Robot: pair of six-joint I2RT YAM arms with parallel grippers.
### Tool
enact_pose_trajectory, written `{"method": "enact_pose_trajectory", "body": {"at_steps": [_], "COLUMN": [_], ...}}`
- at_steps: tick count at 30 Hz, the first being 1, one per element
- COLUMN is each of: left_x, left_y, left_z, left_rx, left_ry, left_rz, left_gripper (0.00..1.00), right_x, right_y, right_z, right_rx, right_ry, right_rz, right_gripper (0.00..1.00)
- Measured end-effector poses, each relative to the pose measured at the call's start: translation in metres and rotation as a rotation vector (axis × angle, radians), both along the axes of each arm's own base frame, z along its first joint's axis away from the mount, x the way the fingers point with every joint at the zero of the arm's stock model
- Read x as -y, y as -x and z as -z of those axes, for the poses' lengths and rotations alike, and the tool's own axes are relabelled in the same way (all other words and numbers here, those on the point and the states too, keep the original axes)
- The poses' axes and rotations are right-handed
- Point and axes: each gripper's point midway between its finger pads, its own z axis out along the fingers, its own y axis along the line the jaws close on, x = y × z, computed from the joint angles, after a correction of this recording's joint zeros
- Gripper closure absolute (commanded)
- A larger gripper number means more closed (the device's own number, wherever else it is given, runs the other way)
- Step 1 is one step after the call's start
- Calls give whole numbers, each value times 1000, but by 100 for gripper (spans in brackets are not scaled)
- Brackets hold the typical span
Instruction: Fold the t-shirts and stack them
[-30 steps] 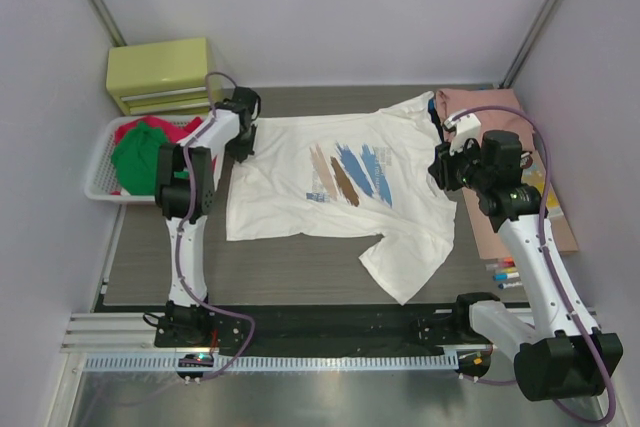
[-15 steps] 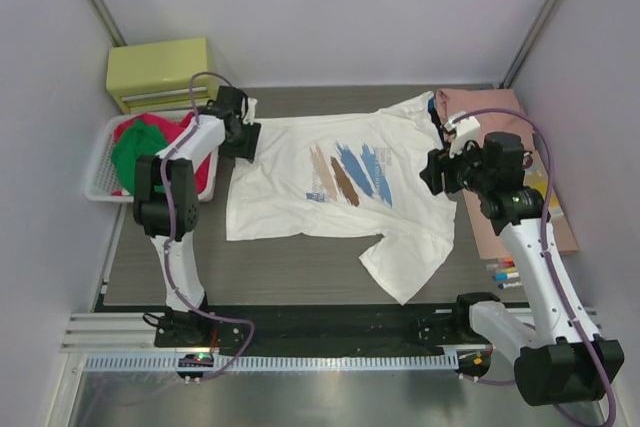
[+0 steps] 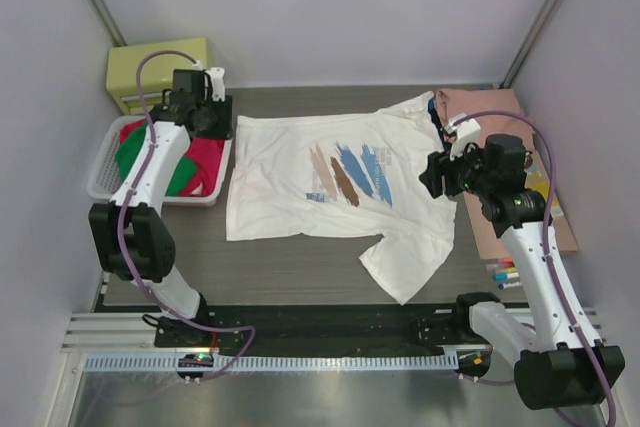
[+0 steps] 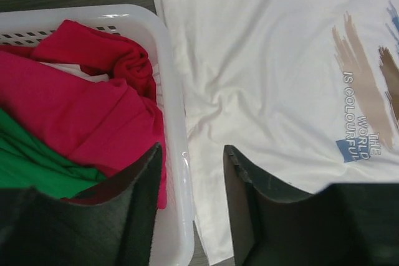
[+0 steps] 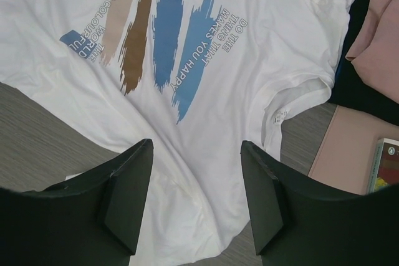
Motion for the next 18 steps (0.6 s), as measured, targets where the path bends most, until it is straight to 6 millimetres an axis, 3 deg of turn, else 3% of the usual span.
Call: {"method": "enact_pose_trajectory", "body": {"at_steps": [1, 2, 3, 4, 9, 12, 15, 18], "left_x": [1, 2, 4, 4, 2, 1, 6, 9], "left_y": [1, 2, 2, 4, 30, 50, 73, 96], "left_z": [-3, -4, -2, 3, 31, 29, 16, 21], "left_rx": [6, 6, 2, -6, -50, -38, -6, -25], "left_ry": [6, 15, 18, 13, -48, -62, -36, -33], "left_rz": [2, 1, 5, 12, 11, 17, 52, 91], "left_gripper": [100, 100, 100, 100, 100, 100, 100, 100], "right_x": [0, 0, 0, 0, 1, 1, 3, 6], "right_y": [0, 1, 1, 1, 6, 9, 16, 26], "right_z": [0, 1, 1, 1, 1, 5, 24, 51], "right_rx": [-2, -5, -3, -1, -4, -17, -75, -163], "right_ry": [-1, -1, 4, 9, 12, 15, 26, 45], "right_rz": [-1, -2, -5, -9, -9, -10, -8, -5], "right_gripper": [52, 69, 79, 99, 99, 99, 99, 99]}}
